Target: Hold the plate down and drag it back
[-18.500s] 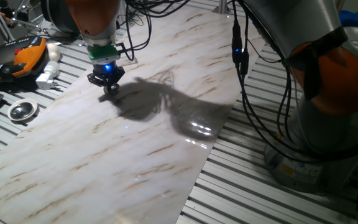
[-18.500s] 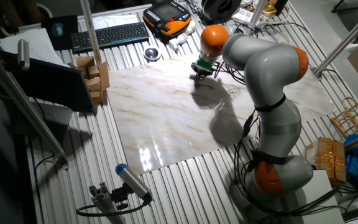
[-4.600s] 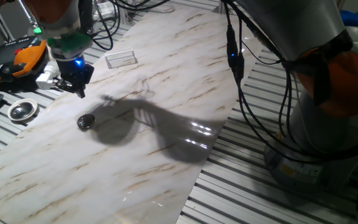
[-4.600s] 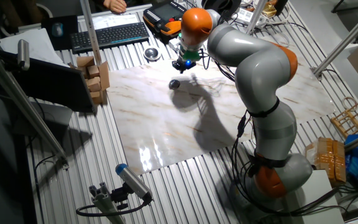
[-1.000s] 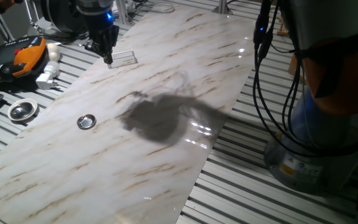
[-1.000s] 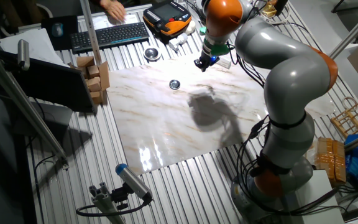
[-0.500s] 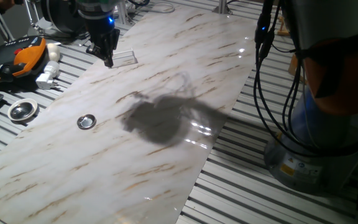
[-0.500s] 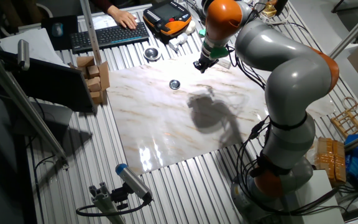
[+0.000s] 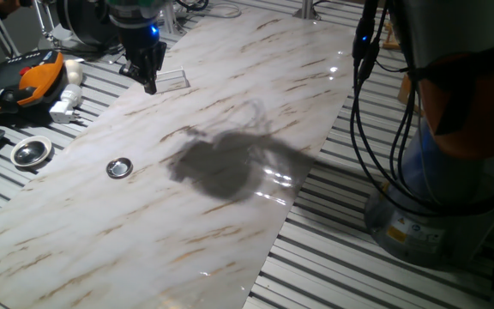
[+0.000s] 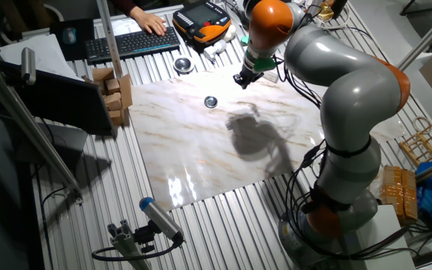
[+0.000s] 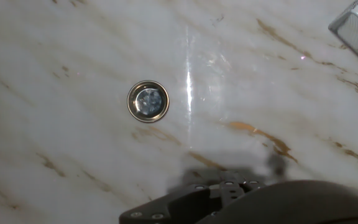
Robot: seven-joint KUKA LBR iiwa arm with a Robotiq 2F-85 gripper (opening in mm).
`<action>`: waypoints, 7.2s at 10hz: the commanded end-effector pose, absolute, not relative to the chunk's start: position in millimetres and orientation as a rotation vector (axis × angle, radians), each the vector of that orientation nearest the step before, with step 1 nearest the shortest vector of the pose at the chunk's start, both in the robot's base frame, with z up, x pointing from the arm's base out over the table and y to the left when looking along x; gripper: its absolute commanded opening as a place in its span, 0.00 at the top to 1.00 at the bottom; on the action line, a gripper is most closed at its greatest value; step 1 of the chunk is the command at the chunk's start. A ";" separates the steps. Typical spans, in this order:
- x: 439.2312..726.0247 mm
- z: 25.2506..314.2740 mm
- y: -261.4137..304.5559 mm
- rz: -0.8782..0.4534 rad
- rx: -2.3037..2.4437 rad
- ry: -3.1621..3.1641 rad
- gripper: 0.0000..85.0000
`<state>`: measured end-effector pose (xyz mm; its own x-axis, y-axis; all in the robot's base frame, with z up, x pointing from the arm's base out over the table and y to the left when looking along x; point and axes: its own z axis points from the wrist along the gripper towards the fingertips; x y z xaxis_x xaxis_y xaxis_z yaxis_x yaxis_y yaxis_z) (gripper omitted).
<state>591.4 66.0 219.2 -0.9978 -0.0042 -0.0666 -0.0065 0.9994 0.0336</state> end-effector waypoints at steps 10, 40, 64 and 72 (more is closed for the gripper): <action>591.2 214.9 69.1 0.039 0.031 3.072 1.00; 588.2 208.8 61.8 0.061 0.046 3.057 1.00; 594.2 198.4 61.4 0.065 0.037 3.041 1.00; 594.1 196.6 61.3 0.070 0.037 3.041 1.00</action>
<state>594.1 61.3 196.6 -0.9948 0.0268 -0.0987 0.0223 0.9986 0.0470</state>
